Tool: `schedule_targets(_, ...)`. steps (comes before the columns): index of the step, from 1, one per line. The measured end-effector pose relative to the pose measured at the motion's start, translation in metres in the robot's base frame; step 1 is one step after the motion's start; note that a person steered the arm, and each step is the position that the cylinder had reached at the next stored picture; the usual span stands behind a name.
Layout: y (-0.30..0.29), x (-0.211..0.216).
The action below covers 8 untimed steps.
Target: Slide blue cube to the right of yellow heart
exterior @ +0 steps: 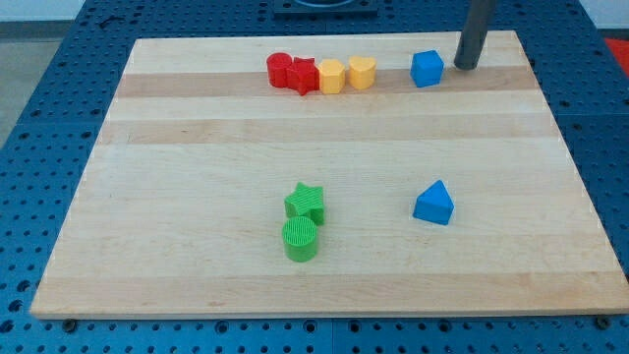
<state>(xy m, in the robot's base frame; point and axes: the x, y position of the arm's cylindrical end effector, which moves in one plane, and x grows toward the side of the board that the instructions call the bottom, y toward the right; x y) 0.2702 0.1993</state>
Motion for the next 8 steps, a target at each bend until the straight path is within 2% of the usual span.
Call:
schedule_targets(3,-0.050,0.001)
schedule_targets(6,-0.052,0.026)
schedule_targets(8,-0.088,0.025)
